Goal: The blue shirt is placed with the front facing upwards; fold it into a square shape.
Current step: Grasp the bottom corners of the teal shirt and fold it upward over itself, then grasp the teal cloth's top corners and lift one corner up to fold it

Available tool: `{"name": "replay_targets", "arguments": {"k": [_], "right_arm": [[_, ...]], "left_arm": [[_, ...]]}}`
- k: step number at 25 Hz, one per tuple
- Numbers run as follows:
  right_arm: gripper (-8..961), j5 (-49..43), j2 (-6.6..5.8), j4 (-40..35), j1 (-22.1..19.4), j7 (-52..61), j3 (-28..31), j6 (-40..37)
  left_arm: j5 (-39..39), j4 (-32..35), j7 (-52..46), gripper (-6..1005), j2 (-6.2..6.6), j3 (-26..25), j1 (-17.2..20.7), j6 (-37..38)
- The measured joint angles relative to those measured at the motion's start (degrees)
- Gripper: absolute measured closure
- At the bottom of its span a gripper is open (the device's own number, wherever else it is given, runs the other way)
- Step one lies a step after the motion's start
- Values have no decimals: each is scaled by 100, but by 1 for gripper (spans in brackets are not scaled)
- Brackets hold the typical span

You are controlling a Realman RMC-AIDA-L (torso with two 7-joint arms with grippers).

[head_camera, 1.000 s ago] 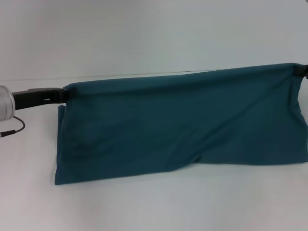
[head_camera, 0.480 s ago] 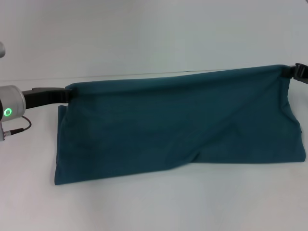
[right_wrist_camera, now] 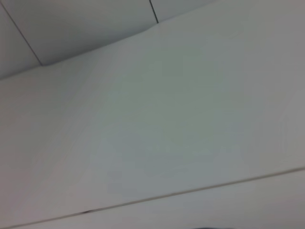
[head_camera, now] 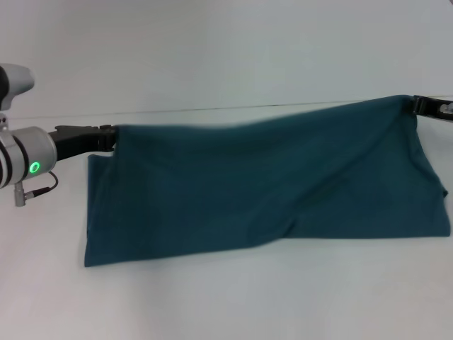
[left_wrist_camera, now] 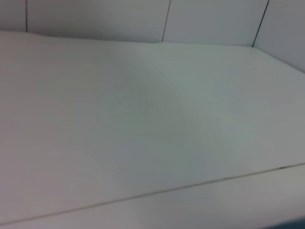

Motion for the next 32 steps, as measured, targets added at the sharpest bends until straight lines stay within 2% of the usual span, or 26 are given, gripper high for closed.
{"name": "replay_targets", "arguments": {"k": [3,6,10,13,14,15,16,18,19,20,25,27,32], "right_arm": [[908,0,187,-41,41,-202,-200,653],[908,8,223,-81,52,-221,-248,801],[735,66,237,-267,56,-383,-254,732],[606,120,417,-860,-69,-701,-259,219],[563,263,592,-1278,-227,-985,-263,-206],[520,263,592,-1278,-227,-985,-263,-206],[477,357,671,-1429,-307,-1103,-263,-349],[321,591,794,-1608,-479,-1299,-299,-573],[243,673,804,-1610,-531,-1325,-338,-657],[231,732,805,-1599,-572,-1329,-367,-704],[171,864,797,-1554,-674,-1298,-411,-877],[147,901,803,-1548,-706,-1307,-413,-941],[110,919,816,-1520,-723,-1326,-428,-1035]], "left_arm": [[-7,133,96,963,-173,15,3,-289],[-9,176,98,850,-222,81,6,-547],[1,315,-21,722,-218,133,36,-531],[51,475,-507,643,-166,318,157,-201],[65,562,-833,616,-123,490,234,-46],[88,649,-1196,590,-75,655,318,106],[148,740,-1565,563,-24,824,395,240],[412,911,-2406,489,84,1100,516,576],[780,1068,-3023,441,149,1184,550,899],[780,1068,-3023,394,149,1184,550,899],[1849,1293,-3980,191,161,1230,535,1212],[1969,1277,-4081,120,160,1269,520,1264],[2016,1245,-4097,120,140,1353,515,1348]]}}
